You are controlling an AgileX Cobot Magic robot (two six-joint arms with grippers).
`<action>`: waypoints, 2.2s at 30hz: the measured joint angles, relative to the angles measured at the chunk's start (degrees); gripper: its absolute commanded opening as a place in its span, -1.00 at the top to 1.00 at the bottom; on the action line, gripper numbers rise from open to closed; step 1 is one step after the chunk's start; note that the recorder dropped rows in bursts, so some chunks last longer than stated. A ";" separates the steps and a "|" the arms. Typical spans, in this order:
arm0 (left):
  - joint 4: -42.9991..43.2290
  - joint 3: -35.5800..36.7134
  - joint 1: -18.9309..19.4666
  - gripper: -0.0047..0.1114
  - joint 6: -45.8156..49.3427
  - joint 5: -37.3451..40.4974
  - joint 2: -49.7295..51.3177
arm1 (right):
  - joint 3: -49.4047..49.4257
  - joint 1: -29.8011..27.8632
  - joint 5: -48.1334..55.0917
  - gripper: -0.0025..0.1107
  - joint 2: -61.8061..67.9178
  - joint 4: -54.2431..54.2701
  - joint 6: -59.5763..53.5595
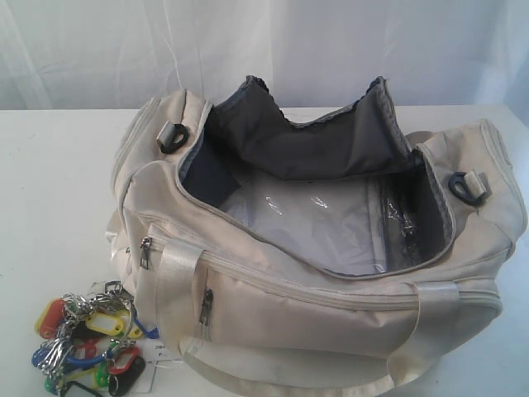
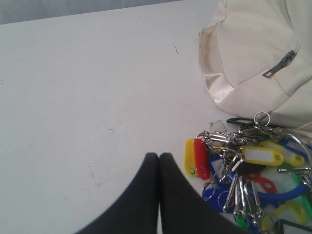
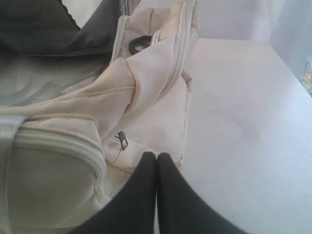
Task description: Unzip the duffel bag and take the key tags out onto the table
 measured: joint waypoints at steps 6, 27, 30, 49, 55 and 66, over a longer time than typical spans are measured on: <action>0.00 0.00 0.62 0.92 0.00 0.00 0.00 | 0.00 0.00 0.00 0.96 0.00 0.00 0.00; 0.00 0.00 1.29 0.92 0.00 0.00 0.00 | 0.00 0.00 0.00 0.96 0.00 0.00 0.00; 0.00 0.00 1.29 0.92 0.00 0.00 0.00 | 0.00 0.00 0.00 0.96 0.00 0.00 0.00; 0.00 0.00 1.29 0.92 0.00 0.00 0.00 | 0.00 -1.04 0.00 0.96 0.00 0.00 0.00; 0.00 0.00 1.29 0.92 0.00 0.00 0.00 | 0.00 -1.04 0.00 0.96 0.00 0.00 0.00; 0.00 0.00 1.29 0.92 0.00 0.00 0.00 | 0.00 -1.04 0.00 0.96 0.00 0.00 0.00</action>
